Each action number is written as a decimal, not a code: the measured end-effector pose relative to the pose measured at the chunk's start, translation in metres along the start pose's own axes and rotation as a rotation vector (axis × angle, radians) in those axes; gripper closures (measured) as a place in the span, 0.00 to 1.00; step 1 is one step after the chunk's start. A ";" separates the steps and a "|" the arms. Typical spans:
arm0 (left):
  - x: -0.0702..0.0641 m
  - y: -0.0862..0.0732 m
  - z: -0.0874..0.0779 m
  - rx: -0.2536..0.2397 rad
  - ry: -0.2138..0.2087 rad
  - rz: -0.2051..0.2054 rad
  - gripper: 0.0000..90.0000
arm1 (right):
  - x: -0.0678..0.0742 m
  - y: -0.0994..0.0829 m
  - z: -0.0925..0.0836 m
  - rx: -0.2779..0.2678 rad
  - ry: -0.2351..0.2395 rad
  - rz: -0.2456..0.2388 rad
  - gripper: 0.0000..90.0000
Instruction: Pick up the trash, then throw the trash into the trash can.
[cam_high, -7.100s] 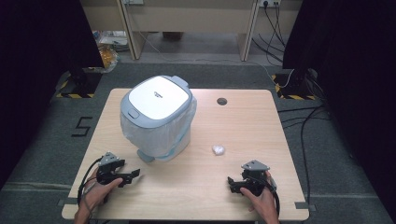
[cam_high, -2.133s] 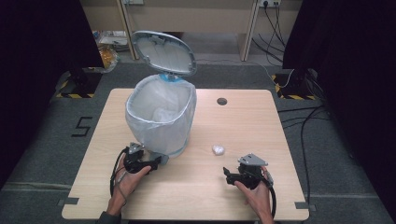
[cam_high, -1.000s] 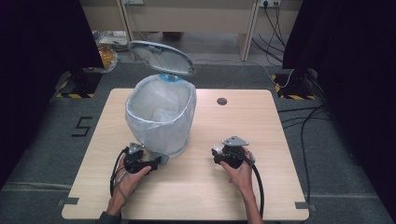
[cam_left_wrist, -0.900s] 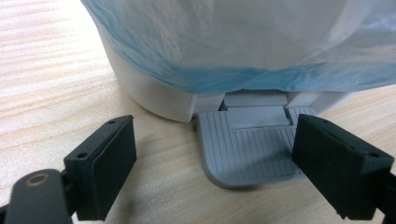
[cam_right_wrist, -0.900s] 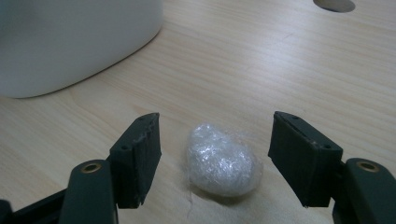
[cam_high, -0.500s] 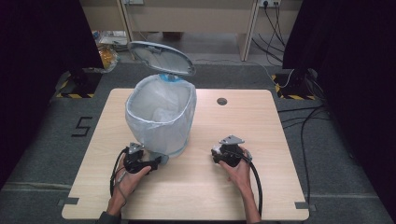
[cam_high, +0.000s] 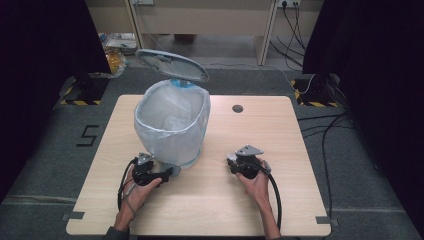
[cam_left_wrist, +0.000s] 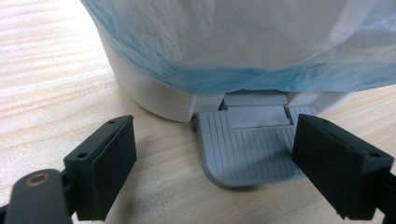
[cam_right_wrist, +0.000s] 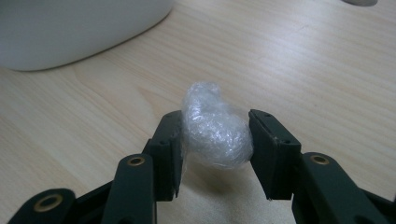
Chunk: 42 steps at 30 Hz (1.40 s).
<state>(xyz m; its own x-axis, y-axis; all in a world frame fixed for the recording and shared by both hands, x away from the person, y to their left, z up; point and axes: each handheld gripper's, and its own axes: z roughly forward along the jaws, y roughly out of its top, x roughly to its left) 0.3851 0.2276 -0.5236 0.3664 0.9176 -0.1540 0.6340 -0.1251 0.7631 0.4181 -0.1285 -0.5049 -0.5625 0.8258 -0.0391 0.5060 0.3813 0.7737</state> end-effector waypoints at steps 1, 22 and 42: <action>0.000 0.000 0.000 0.000 -0.001 0.000 0.14 | 0.000 0.001 -0.002 -0.004 0.000 -0.002 0.63; 0.000 0.000 0.000 0.000 0.000 -0.002 0.14 | 0.005 0.009 -0.045 -0.104 0.017 -0.004 0.64; 0.001 0.000 0.000 0.003 -0.003 0.002 0.14 | 0.006 0.018 -0.063 -0.149 0.011 -0.008 0.64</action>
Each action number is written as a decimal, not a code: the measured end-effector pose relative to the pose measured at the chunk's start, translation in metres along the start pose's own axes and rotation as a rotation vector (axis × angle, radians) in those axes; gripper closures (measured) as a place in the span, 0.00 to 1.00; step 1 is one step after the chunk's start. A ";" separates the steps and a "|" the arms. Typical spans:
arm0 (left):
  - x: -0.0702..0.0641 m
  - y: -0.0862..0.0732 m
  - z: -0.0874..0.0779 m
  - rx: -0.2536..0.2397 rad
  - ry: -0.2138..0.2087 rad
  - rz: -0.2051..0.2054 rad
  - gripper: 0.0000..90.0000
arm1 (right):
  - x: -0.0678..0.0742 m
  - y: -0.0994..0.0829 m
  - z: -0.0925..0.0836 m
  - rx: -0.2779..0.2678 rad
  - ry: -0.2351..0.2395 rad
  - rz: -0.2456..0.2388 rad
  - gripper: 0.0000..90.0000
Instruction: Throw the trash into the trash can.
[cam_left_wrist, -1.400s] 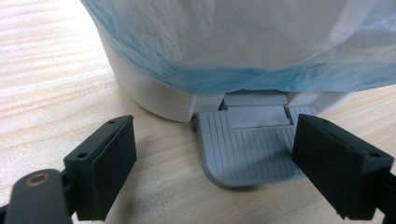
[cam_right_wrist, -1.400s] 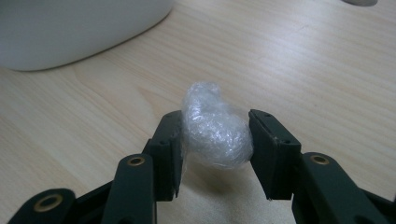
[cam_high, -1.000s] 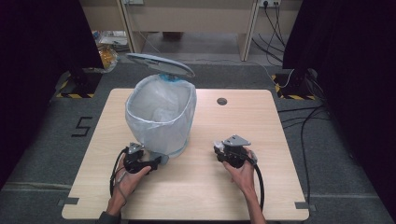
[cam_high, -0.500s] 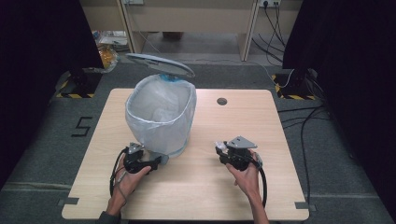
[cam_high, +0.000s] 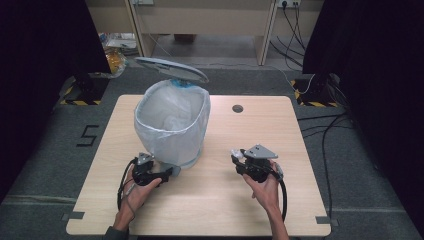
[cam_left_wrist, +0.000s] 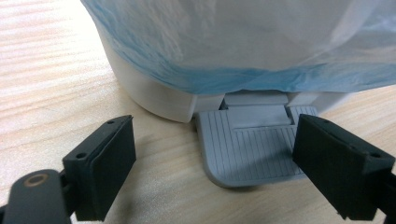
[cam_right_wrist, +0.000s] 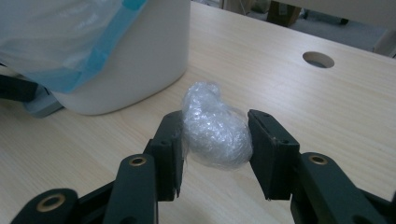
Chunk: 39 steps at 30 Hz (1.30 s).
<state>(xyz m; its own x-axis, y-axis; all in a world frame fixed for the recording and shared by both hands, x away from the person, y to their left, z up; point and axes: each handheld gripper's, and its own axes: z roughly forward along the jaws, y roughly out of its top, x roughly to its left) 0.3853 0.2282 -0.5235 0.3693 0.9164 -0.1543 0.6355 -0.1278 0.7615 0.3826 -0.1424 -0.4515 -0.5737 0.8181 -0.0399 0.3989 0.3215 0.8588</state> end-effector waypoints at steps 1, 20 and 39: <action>0.000 0.000 0.000 0.000 0.000 0.000 0.14 | 0.000 0.002 -0.002 -0.003 -0.001 -0.001 0.64; 0.000 0.000 0.000 -0.004 -0.003 -0.004 0.14 | 0.006 0.062 -0.020 -0.103 0.012 -0.034 0.64; 0.000 0.000 0.000 -0.002 -0.004 -0.003 0.14 | 0.020 0.127 -0.026 -0.180 0.032 -0.101 0.64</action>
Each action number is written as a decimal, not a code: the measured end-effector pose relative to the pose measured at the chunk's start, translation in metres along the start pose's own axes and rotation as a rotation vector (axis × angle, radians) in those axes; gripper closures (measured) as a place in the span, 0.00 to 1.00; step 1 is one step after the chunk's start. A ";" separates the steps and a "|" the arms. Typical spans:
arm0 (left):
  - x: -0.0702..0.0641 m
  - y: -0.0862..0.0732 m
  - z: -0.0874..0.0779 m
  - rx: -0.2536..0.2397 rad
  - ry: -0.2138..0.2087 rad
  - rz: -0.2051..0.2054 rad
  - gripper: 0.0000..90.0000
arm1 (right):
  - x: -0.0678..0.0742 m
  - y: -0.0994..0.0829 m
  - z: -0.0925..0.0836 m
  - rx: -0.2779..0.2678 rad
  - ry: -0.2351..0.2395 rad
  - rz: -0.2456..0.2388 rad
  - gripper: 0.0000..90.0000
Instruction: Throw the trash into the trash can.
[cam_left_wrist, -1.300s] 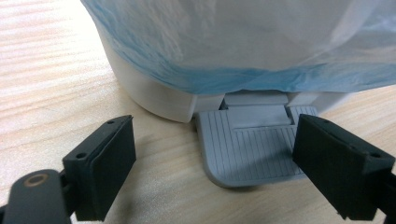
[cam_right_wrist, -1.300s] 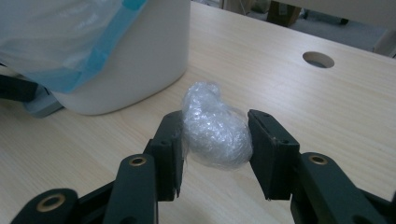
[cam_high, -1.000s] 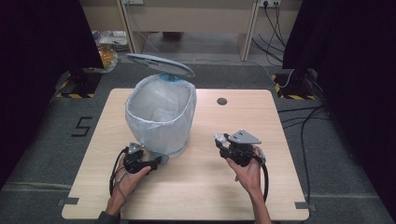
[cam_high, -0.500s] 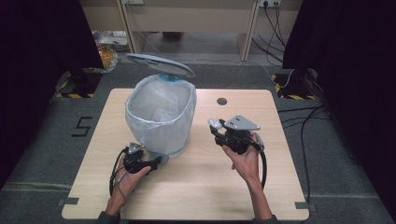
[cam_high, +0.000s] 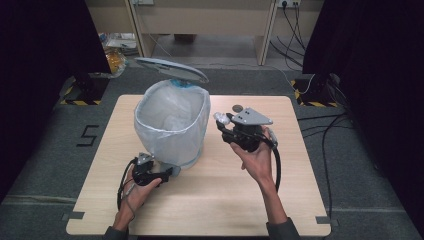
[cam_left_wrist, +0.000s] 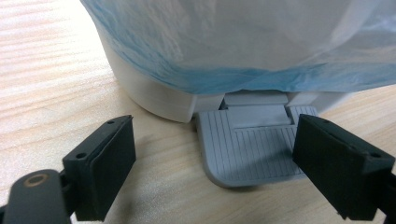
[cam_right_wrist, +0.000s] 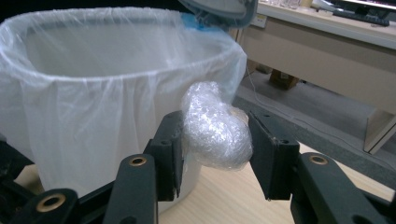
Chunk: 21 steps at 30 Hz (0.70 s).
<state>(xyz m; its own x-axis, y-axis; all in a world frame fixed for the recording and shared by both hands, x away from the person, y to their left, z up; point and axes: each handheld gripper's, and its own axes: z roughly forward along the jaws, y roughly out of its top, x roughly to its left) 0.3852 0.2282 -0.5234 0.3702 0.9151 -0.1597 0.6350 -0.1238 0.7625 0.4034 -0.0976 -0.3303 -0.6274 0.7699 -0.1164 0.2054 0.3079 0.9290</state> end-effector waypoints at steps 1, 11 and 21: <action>0.000 0.000 0.000 0.000 0.000 0.000 0.14 | 0.000 0.002 0.000 -0.002 0.002 0.002 0.64; 0.000 0.000 0.000 0.000 0.000 0.000 0.14 | 0.005 0.025 0.009 -0.023 0.029 0.000 0.64; 0.000 0.000 0.000 0.001 0.000 0.000 0.14 | 0.009 0.039 0.016 -0.044 0.050 0.008 0.64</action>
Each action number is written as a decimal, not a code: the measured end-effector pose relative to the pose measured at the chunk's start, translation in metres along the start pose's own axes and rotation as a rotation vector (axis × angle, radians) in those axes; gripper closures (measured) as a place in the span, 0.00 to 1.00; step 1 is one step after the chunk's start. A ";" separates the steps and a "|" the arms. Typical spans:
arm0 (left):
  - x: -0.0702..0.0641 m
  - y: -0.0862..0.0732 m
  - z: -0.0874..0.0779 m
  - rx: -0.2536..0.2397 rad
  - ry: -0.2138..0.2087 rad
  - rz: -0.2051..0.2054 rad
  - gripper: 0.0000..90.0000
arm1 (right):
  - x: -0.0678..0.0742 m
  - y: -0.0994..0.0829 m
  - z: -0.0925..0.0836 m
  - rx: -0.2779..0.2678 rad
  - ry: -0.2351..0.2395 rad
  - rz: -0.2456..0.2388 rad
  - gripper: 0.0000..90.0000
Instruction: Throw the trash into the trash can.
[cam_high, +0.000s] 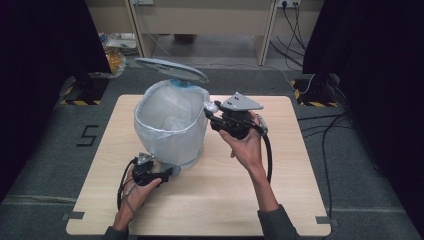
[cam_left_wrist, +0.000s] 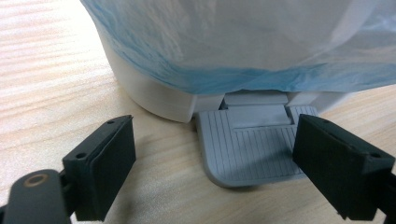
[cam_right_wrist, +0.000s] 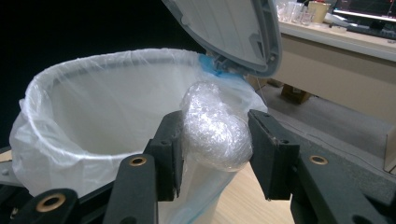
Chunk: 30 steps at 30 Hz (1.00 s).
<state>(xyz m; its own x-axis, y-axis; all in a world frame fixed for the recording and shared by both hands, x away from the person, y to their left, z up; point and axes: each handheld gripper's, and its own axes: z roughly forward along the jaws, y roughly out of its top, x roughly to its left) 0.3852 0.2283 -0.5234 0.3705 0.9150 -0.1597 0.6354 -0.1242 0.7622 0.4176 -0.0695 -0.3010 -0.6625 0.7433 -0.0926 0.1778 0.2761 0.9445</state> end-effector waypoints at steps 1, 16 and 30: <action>0.000 0.000 0.000 0.000 0.000 0.000 0.14 | 0.000 0.001 0.001 -0.005 0.003 0.000 0.64; 0.000 0.000 0.000 0.000 0.000 -0.001 0.14 | 0.014 0.022 0.020 -0.027 0.048 0.024 0.64; 0.000 0.000 0.000 0.000 0.000 -0.001 0.14 | 0.026 0.032 0.044 -0.008 0.068 0.009 0.64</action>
<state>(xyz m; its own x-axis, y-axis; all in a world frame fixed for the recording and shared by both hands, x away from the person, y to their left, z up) 0.3852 0.2282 -0.5234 0.3701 0.9151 -0.1603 0.6355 -0.1235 0.7621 0.4380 -0.0148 -0.2865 -0.7086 0.7028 -0.0631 0.1784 0.2650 0.9476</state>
